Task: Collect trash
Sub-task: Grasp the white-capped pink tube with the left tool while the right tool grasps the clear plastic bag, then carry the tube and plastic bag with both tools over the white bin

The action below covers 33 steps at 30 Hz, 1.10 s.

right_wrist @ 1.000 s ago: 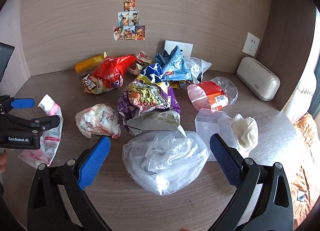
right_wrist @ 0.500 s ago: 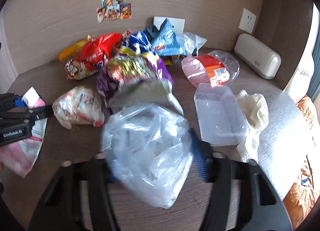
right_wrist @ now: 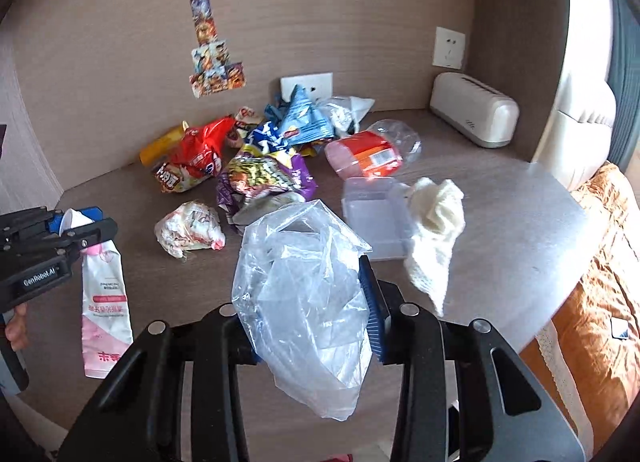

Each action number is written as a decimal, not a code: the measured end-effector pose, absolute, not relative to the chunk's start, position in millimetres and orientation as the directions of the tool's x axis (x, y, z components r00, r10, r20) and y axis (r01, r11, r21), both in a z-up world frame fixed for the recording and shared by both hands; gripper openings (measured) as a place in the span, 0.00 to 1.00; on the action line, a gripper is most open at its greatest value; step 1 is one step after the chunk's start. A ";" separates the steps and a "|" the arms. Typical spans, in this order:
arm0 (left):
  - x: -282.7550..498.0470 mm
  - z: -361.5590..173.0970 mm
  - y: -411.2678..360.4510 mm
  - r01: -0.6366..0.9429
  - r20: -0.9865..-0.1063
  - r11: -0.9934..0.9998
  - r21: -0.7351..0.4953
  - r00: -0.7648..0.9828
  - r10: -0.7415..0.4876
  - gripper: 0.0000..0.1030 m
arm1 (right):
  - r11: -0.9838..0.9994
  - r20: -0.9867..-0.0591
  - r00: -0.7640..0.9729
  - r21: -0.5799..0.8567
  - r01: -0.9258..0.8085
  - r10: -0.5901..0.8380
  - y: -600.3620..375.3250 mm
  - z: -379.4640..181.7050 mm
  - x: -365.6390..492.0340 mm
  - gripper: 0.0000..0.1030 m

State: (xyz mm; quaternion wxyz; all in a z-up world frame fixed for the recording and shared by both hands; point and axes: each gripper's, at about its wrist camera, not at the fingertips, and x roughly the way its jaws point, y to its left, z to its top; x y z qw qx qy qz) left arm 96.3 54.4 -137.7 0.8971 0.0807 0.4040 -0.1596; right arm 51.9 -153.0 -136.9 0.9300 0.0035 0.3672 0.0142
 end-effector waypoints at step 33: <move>-42.5 -302.2 -373.5 0.952 -0.802 0.277 -0.133 0.061 -0.595 0.31 | 0.792 -0.829 0.511 0.148 0.593 -0.228 -444.2 -281.6 -121.1 0.39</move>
